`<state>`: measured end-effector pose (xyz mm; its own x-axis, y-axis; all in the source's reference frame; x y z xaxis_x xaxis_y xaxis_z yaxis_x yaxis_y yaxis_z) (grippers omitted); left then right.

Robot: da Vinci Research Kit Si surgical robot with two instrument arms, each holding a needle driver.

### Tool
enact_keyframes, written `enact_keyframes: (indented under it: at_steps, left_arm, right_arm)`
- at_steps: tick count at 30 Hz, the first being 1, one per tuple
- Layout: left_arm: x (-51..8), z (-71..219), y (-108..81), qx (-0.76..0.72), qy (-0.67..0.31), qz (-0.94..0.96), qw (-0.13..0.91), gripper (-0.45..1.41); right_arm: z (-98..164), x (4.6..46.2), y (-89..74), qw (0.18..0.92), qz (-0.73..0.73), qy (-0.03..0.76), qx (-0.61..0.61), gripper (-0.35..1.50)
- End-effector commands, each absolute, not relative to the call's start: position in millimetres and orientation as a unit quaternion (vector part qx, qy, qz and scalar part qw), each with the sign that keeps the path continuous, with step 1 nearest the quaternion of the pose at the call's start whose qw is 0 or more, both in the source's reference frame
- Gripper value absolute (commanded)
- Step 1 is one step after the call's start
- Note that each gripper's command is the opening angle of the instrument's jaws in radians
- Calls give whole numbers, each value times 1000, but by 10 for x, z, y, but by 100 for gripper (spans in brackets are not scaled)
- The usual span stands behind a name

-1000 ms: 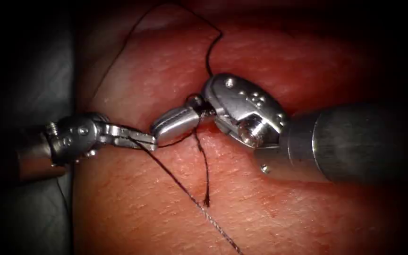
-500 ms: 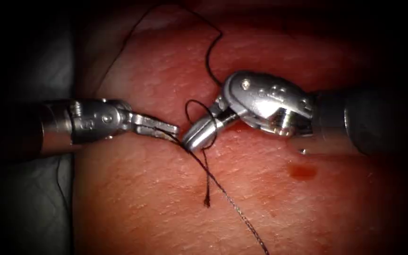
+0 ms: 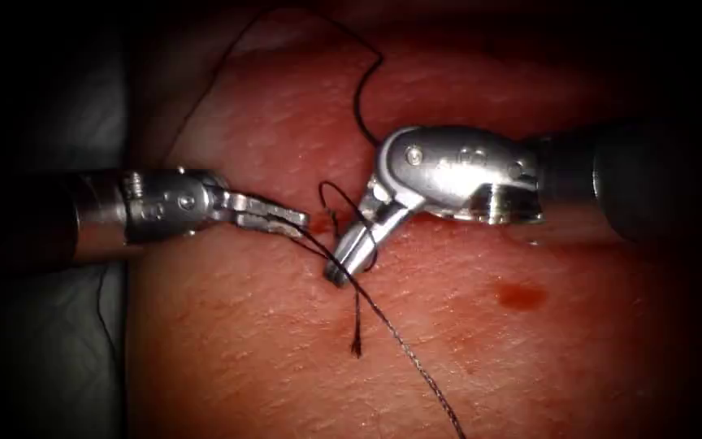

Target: Wound Closure

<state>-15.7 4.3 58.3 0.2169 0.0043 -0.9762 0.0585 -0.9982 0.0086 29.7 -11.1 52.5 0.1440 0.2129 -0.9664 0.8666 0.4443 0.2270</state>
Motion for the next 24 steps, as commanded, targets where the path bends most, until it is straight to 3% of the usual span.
enact_keyframes:
  at_steps: [1, 7, 11, 24]
  left_arm:
    - [-162, 590, 42, 779, 20, -626, 20, -45]
    - [-166, 595, 41, 777, 15, -629, 21, -45]
    - [-169, 597, 40, 776, 10, -630, 22, -45]
    - [-161, 601, 44, 772, 11, -636, 14, -45]
  right_arm:
    - [530, 304, -121, 605, -276, 590, 459, 19]
    - [535, 309, -125, 615, -303, 559, 467, 47]
    - [536, 311, -125, 616, -314, 550, 468, 56]
    - [545, 313, -150, 614, -360, 493, 501, 47]
